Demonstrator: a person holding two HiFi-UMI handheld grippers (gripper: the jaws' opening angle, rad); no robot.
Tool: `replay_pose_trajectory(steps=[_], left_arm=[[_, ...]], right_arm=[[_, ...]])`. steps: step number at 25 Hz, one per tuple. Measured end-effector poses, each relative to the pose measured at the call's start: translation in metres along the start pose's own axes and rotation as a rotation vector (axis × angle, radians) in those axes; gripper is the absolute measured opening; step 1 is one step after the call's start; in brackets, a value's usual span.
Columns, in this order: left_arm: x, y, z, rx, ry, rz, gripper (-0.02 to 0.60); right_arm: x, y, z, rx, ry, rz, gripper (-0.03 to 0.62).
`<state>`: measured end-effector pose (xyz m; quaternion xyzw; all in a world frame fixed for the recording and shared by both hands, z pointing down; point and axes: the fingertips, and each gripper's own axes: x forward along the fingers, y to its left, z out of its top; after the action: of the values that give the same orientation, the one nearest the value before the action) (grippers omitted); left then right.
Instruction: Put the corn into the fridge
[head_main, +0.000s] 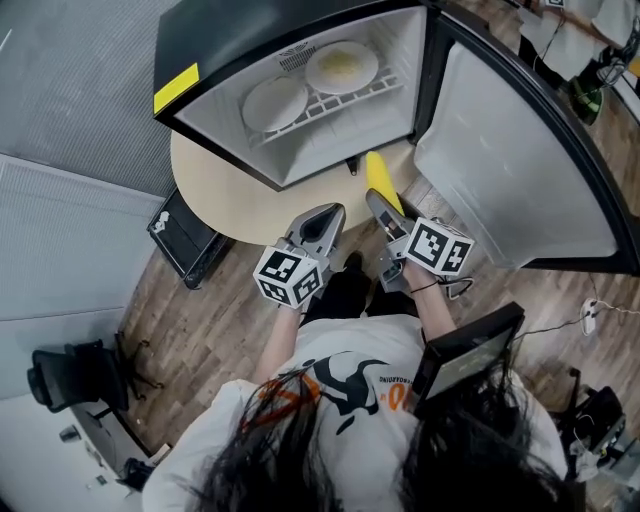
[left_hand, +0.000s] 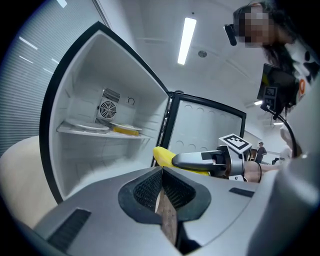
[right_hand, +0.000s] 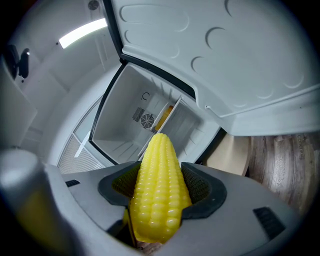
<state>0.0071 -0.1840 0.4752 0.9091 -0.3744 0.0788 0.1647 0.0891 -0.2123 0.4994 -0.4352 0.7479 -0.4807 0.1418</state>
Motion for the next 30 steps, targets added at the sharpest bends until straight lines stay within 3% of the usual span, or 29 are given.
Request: replay_pose_trajectory(steps=[11, 30], left_arm=[[0.026, 0.039, 0.015, 0.005, -0.013, -0.086, 0.012], [0.058, 0.078, 0.022, -0.009, 0.017, -0.221, 0.011]], right_arm=[[0.034, -0.011, 0.018, -0.032, -0.053, -0.098, 0.252], [0.130, -0.093, 0.052, -0.181, -0.055, -0.362, 0.252]])
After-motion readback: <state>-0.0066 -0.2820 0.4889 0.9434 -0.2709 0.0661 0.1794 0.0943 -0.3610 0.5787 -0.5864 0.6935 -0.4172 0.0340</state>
